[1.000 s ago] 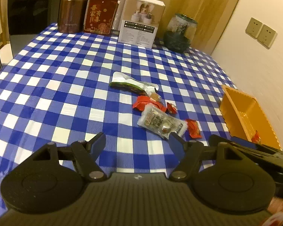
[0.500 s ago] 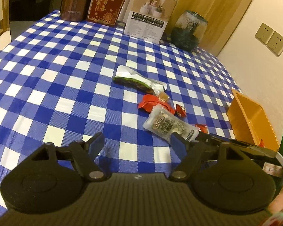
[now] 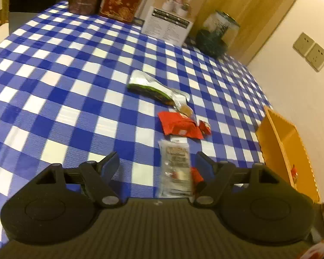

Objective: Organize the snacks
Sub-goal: 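Grasp the clear printed packet with the left gripper while the right gripper grasps a small red candy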

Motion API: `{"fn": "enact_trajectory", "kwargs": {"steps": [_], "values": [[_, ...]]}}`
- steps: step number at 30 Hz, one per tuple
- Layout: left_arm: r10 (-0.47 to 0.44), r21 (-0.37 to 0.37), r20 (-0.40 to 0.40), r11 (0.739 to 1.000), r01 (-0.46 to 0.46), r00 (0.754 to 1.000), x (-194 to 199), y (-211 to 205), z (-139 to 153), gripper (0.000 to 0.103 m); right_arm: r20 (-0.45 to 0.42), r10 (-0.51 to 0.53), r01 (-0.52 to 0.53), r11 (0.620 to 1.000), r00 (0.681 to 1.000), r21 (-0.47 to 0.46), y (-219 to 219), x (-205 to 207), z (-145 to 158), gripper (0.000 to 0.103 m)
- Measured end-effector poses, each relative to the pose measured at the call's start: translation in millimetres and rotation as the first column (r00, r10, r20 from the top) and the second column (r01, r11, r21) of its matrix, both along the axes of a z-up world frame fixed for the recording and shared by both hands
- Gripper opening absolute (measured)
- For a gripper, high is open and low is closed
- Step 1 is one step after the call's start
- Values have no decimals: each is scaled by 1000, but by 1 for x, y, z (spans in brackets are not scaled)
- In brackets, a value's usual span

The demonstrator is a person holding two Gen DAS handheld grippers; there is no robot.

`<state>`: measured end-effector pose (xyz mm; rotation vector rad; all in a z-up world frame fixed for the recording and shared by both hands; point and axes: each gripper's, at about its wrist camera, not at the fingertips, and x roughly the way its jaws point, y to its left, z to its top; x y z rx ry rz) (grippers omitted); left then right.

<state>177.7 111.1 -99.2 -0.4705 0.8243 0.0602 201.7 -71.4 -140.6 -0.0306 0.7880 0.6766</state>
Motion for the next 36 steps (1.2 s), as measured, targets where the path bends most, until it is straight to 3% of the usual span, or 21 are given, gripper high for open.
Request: {"fn": "enact_trajectory", "kwargs": {"steps": [5, 11, 14, 15, 18, 21, 23, 28, 32, 36], "values": [[-78, 64, -11, 995, 79, 997, 5, -15, -5, 75, 30, -116, 117, 993, 993, -31, -14, -4, 0, 15], [-158, 134, -19, 978, 160, 987, 14, -26, -12, 73, 23, -162, 163, 986, 986, -30, -24, 0, -1, 15], [-190, 172, -33, 966, 193, 981, 21, -29, -18, 65, 27, -175, 176, 984, 984, -32, -27, -2, -1, 16], [-204, 180, -36, 962, 207, 978, 22, -29, -19, 62, 28, -180, 181, 983, 983, -32, -27, -2, -1, 19], [-236, 201, -36, 950, 238, 971, 24, -28, -21, 54, 29, -191, 191, 981, 981, -17, -29, -4, -1, 50], [-256, 249, -40, 934, 257, 966, 22, -26, -19, 39, 34, -178, 178, 984, 983, 10, -27, -8, 1, 53], [-255, 282, -48, 924, 258, 966, 18, -23, -18, 39, 46, -150, 150, 989, 988, 6, -21, -11, 1, 53], [-209, 246, -43, 946, 213, 977, 9, 0, -17, 39, 65, -88, 88, 996, 994, -2, 0, -16, -1, 53], [-216, 238, -26, 947, 216, 976, 5, 8, -16, 39, 75, -81, 84, 996, 994, -27, 11, -13, -7, 53], [-236, 253, -5, 940, 229, 972, 3, 7, -17, 48, 92, -74, 80, 995, 993, -60, 17, -10, -13, 51]]}}
